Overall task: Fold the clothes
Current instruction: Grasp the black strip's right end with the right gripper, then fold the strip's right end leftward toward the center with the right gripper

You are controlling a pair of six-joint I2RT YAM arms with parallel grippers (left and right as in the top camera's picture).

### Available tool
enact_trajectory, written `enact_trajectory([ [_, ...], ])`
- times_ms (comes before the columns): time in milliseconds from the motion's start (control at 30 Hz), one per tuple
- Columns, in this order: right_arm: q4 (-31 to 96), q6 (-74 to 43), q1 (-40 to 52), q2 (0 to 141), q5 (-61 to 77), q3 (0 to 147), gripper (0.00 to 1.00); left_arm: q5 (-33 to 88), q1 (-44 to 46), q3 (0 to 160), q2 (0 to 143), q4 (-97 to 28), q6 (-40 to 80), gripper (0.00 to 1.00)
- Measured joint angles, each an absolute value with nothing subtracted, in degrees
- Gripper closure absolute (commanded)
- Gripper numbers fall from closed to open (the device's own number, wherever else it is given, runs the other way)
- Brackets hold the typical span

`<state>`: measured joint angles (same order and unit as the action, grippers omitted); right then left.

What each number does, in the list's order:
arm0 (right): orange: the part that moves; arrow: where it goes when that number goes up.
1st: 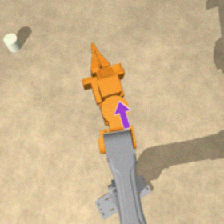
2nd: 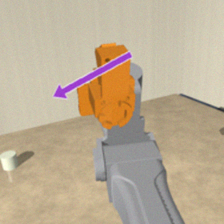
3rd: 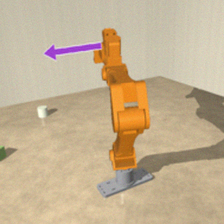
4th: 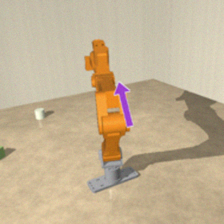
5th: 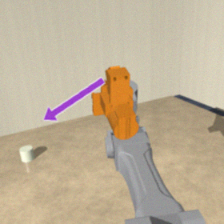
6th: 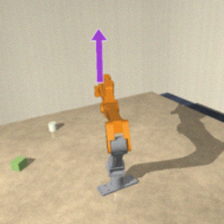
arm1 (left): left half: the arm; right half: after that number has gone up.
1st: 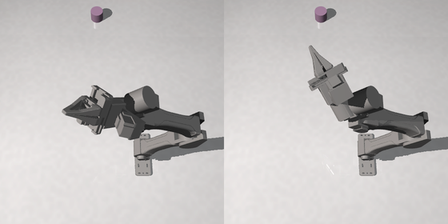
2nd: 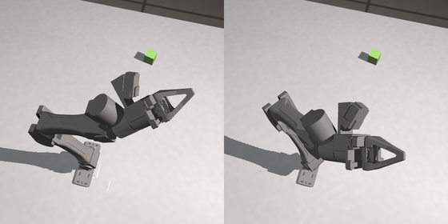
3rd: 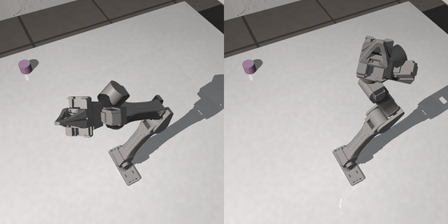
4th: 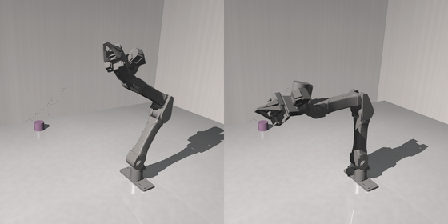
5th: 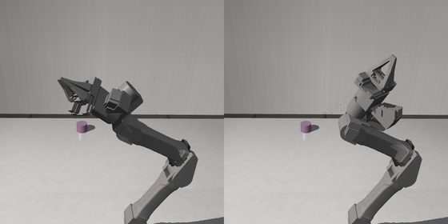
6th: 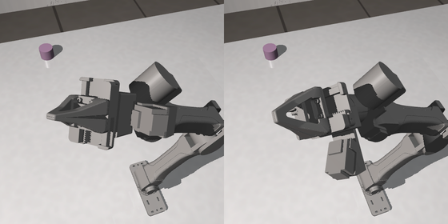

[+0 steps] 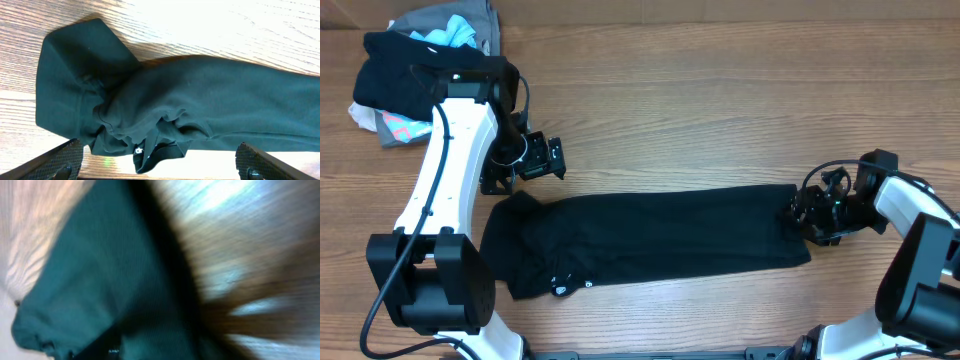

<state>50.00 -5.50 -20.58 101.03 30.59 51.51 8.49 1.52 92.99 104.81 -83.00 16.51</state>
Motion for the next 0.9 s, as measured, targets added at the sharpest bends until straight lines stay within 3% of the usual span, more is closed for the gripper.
enact_trajectory([
  [67,50.33,-5.87,-20.58,101.71,30.57,50.59,0.95,8.86,1.52,92.99,104.81,-82.91,16.51,0.0],
  [100,50.48,-5.8,-20.58,101.93,30.74,50.19,0.96,8.97,1.52,92.99,104.81,-82.91,16.51,0.0],
  [333,51.05,-8.88,-20.56,101.97,29.91,50.35,0.96,9.28,1.52,92.99,104.81,-83.13,16.49,0.0],
  [633,58.57,-14.24,-19.68,98.83,18.7,56.25,0.96,9.43,1.52,92.99,104.81,-83.37,16.47,0.0],
  [900,60.53,-20.71,-9.69,92.03,6.9,57.43,0.96,9.43,1.52,92.99,104.81,-83.37,16.45,0.0],
])
